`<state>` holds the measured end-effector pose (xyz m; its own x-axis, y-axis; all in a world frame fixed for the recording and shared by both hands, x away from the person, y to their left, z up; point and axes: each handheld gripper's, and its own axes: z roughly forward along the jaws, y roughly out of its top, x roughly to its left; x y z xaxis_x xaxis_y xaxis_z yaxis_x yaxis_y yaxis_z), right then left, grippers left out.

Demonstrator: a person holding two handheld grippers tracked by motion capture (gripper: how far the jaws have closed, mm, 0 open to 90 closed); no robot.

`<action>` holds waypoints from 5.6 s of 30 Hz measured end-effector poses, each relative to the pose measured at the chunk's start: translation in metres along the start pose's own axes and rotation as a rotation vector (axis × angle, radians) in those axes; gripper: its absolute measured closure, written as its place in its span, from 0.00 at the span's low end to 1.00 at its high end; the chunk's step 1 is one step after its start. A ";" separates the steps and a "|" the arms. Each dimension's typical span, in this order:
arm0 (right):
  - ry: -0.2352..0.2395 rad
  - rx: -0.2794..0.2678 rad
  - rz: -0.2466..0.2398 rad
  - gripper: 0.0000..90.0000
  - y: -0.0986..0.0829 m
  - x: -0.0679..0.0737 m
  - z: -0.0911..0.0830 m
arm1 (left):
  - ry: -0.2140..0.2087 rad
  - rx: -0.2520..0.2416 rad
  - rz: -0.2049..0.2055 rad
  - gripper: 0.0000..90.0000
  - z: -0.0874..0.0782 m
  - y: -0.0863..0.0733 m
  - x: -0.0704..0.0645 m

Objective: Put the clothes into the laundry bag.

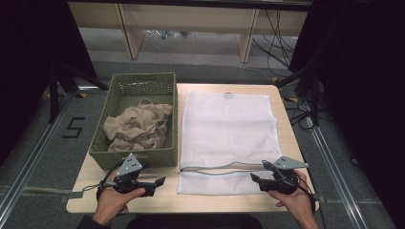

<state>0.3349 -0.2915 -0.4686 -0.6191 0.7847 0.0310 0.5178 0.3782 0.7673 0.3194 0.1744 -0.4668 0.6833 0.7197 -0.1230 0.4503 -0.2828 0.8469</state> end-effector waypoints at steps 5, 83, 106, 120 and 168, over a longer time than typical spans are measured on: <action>0.000 -0.003 -0.004 0.37 0.000 0.000 0.000 | -0.004 0.001 0.005 0.22 0.000 0.000 0.000; -0.023 0.143 -0.381 0.99 0.080 0.005 0.083 | 0.083 -0.033 -0.018 0.19 -0.019 0.050 0.021; -0.015 0.124 -0.384 0.99 0.097 0.000 0.071 | 0.225 0.090 0.006 0.21 -0.014 0.123 0.084; 0.003 0.127 -0.391 0.99 0.107 0.003 0.067 | 0.220 0.199 -0.101 0.20 0.054 0.118 0.158; 0.011 0.148 -0.396 0.99 0.102 -0.001 0.070 | 0.180 0.169 -0.089 0.79 0.052 0.125 0.156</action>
<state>0.4293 -0.2194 -0.4350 -0.7933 0.5593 -0.2405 0.3172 0.7169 0.6209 0.5124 0.2185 -0.4067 0.5304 0.8434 -0.0860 0.6040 -0.3048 0.7364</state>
